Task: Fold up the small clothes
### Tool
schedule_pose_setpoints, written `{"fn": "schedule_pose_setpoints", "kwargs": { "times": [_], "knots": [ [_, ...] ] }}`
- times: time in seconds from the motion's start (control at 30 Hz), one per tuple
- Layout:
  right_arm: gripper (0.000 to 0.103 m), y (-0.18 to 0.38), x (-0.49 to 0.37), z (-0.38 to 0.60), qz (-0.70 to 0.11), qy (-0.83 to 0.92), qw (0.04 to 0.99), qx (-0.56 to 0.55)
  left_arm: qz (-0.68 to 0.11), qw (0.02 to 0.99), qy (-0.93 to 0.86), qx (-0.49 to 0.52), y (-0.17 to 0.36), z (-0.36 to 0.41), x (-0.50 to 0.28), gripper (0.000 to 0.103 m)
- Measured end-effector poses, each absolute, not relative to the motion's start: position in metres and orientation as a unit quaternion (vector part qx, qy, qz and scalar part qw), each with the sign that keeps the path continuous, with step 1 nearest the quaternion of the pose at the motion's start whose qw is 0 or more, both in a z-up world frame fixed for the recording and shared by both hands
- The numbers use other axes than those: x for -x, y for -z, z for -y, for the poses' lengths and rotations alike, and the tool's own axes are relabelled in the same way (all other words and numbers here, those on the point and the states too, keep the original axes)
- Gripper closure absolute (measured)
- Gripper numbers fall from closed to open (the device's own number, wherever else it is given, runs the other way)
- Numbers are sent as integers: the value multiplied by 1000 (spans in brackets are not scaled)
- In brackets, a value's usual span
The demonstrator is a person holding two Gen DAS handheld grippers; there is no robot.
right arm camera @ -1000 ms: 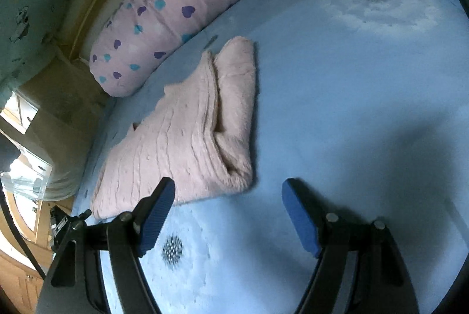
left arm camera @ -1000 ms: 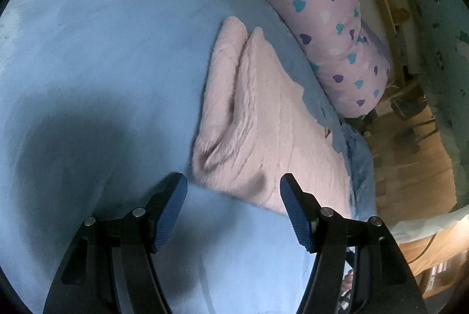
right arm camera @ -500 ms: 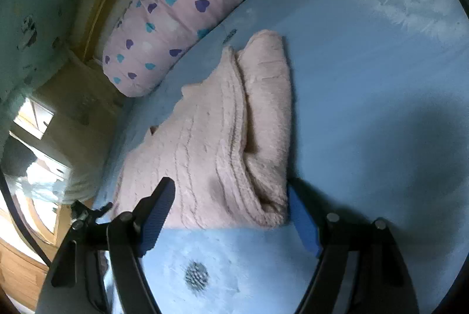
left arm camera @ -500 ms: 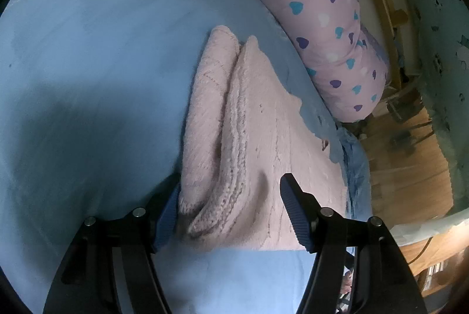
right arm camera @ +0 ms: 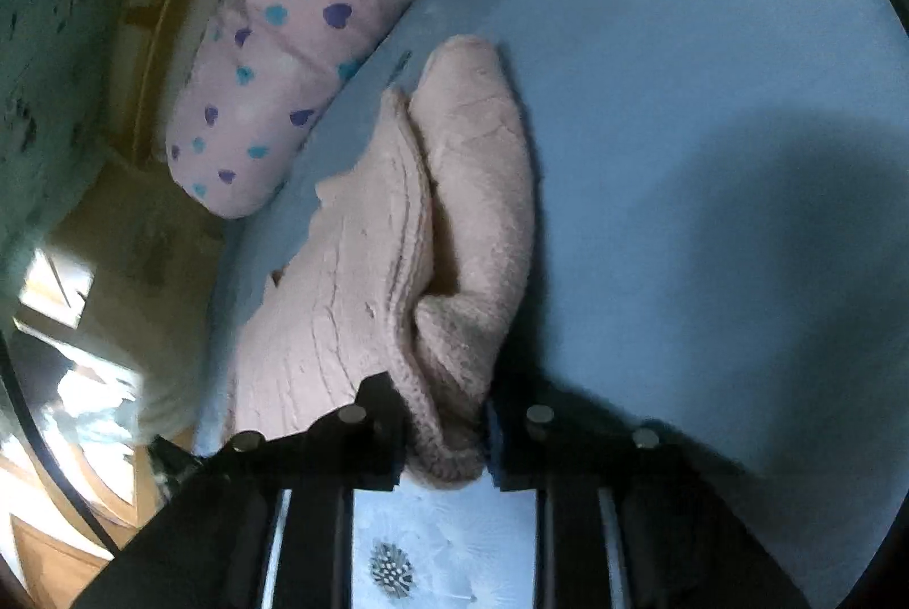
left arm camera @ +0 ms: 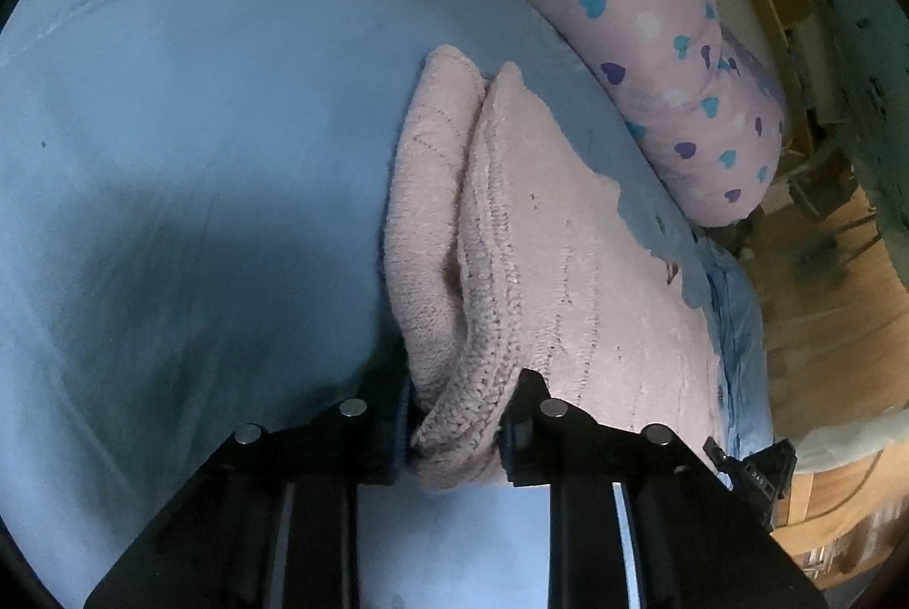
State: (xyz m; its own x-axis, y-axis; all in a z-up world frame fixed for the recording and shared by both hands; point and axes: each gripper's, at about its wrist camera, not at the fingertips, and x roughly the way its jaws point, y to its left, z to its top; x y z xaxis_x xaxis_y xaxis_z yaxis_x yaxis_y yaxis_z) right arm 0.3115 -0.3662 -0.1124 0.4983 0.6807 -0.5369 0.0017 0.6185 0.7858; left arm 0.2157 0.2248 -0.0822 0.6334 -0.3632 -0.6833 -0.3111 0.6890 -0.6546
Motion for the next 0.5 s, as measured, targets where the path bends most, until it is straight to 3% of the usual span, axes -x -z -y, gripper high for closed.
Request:
{"fn": "schedule_pose_setpoints", "kwargs": {
  "times": [0.5],
  "knots": [
    [89,71,-292,373,-458,-218,789,-348,-417,815,44,399,46,-222,-192,89]
  ]
}}
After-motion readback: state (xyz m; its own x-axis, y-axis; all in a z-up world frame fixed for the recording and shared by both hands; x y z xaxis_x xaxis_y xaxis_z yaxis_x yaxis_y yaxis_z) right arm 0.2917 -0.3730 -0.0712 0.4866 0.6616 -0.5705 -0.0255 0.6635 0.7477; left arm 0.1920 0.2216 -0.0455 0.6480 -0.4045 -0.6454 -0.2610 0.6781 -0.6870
